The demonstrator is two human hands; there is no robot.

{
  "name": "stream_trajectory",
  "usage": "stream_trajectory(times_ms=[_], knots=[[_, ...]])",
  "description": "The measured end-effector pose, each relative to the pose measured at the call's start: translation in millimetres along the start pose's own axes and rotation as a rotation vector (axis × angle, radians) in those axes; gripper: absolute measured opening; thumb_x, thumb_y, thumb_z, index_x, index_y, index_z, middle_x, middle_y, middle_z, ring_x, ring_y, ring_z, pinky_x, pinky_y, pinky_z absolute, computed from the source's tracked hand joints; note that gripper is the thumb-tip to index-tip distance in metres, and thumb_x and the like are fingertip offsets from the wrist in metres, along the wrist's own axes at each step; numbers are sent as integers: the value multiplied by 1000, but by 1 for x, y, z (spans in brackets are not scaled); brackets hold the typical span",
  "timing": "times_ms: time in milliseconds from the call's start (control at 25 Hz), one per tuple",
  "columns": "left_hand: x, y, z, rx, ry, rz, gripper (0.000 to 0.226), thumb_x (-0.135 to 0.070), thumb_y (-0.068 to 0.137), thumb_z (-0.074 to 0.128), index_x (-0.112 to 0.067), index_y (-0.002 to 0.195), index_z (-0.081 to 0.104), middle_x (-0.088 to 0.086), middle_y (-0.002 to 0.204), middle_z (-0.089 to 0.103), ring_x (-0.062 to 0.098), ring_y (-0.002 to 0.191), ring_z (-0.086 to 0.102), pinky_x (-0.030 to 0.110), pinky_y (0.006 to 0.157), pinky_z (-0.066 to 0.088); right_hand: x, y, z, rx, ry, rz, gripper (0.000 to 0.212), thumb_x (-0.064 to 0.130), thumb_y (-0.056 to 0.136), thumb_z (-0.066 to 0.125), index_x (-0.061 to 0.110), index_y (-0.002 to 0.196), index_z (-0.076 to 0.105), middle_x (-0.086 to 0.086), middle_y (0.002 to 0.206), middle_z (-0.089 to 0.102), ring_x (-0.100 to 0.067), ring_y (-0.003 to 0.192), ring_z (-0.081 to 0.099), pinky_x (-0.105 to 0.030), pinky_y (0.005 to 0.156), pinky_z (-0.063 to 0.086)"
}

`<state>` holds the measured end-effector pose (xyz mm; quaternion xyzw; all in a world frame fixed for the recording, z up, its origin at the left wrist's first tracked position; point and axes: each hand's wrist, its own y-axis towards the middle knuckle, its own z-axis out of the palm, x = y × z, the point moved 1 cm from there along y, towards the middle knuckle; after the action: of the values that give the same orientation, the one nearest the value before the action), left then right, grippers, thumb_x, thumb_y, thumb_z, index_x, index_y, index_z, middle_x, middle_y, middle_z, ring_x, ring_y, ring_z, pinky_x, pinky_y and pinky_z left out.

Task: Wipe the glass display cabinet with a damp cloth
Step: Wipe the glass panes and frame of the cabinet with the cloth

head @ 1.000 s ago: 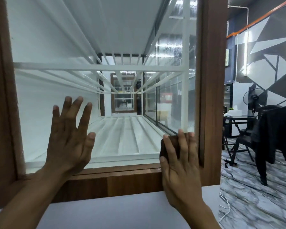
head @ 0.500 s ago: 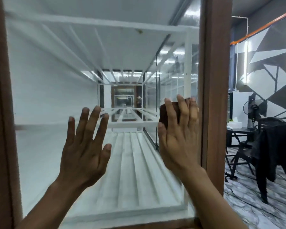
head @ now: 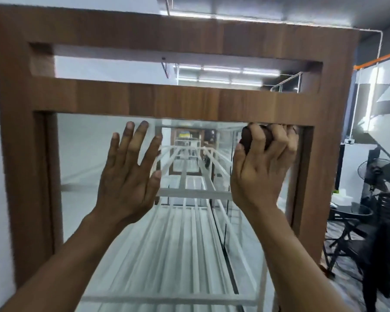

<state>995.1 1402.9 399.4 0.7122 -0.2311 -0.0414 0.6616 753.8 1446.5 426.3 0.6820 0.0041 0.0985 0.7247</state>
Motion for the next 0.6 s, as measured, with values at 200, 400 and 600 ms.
stream_trajectory(times_ms=[200, 400, 600], knots=[[22, 0, -13, 82, -21, -26, 62, -32, 97, 44, -14, 155, 32, 16, 164, 24, 32, 155, 15, 40, 129, -1, 93, -20, 23, 123, 44, -141, 41, 27, 101, 51, 20, 139, 41, -11, 142, 31, -41, 141, 26, -60, 123, 19], [92, -41, -48, 73, 4, -263, 57, -40, 103, 24, -19, 155, 35, 14, 164, 25, 31, 155, 16, 47, 129, 5, 119, -40, 38, 97, 131, -131, 38, 26, 101, 54, 15, 134, 38, -11, 148, 30, -42, 144, 26, -58, 123, 21], [114, -66, -48, -29, -210, -309, 58, -24, 98, 30, -8, 154, 35, 12, 164, 24, 26, 156, 14, 41, 128, 6, 216, -40, 68, 108, 91, 1, 37, 24, 98, 50, 13, 133, 53, -13, 144, 32, -43, 142, 27, -60, 122, 19]])
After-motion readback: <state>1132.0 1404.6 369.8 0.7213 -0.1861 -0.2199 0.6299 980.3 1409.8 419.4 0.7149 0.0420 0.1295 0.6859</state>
